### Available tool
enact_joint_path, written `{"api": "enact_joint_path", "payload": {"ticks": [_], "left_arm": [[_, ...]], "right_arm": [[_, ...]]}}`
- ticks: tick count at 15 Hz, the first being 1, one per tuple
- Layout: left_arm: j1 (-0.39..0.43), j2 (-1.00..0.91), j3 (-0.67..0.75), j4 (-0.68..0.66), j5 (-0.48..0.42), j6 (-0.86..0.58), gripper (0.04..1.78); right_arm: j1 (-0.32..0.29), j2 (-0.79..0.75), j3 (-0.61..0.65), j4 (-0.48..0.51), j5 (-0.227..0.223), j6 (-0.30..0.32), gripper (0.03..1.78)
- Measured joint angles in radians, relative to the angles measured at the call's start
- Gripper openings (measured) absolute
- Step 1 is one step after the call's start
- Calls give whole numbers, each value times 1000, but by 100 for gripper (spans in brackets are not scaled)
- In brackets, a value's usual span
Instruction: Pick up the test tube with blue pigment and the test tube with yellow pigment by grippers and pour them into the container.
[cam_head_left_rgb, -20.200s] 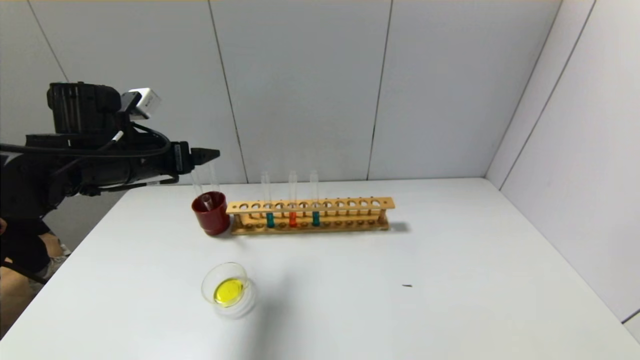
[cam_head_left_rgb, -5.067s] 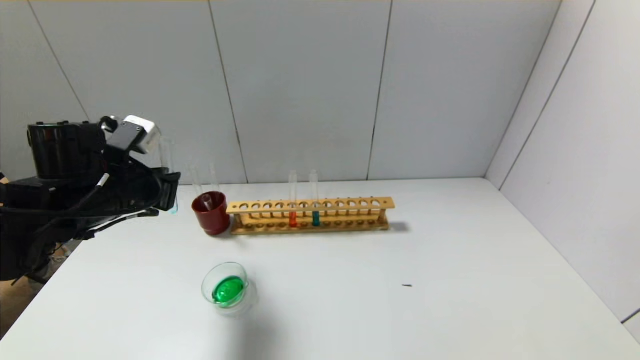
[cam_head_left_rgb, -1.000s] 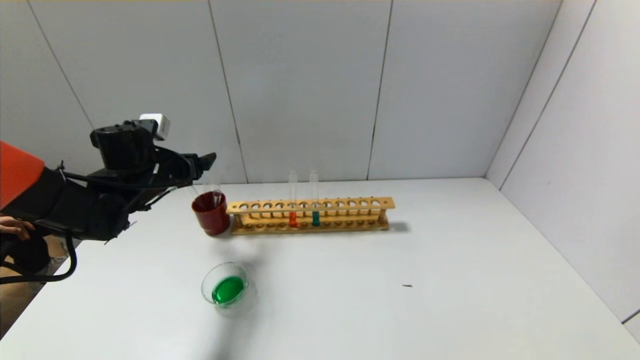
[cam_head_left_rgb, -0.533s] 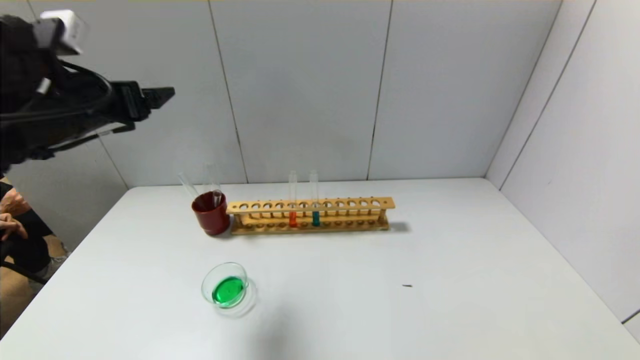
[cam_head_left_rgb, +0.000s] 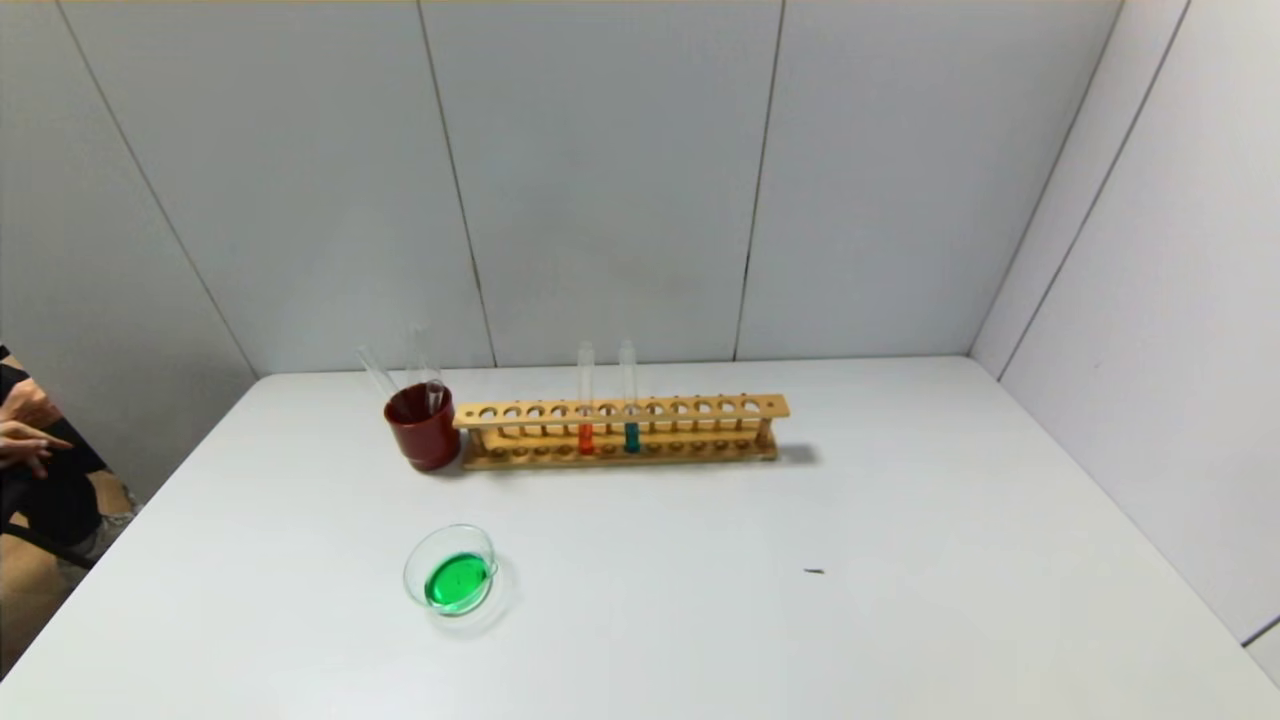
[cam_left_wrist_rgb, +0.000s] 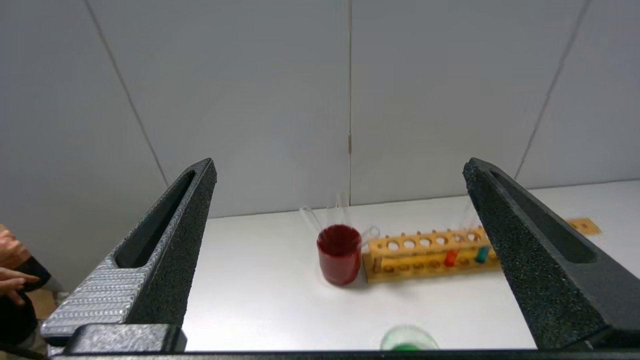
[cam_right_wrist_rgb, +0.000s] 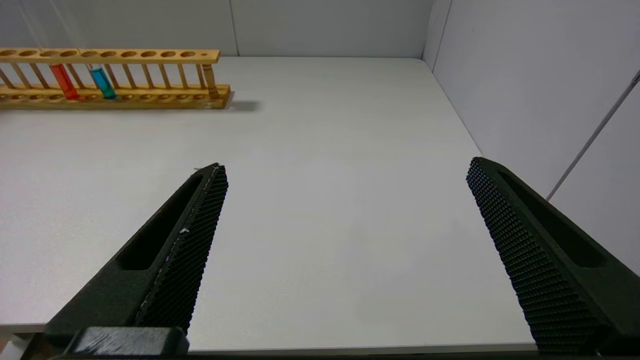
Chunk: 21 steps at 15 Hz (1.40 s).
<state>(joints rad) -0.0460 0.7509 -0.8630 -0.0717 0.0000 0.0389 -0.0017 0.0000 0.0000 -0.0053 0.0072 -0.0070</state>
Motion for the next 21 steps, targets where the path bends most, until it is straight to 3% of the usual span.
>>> {"api": "enact_joint_path", "payload": {"ticks": [4, 8, 12, 15, 21], "left_arm": [[6, -335, 240, 86, -7, 9, 174], [33, -628, 573, -6, -36, 7, 174], [44, -731, 821, -16, 9, 29, 174], [46, -749, 843, 129, -32, 44, 174], [46, -754, 836, 150, -31, 33, 174]], "right_arm": [[0, 0, 0, 0, 0, 0, 175], [0, 0, 0, -1, 0, 0, 175], [0, 0, 0, -1, 1, -1, 175], [0, 0, 0, 0, 0, -3, 175], [0, 0, 0, -1, -1, -3, 175]]}}
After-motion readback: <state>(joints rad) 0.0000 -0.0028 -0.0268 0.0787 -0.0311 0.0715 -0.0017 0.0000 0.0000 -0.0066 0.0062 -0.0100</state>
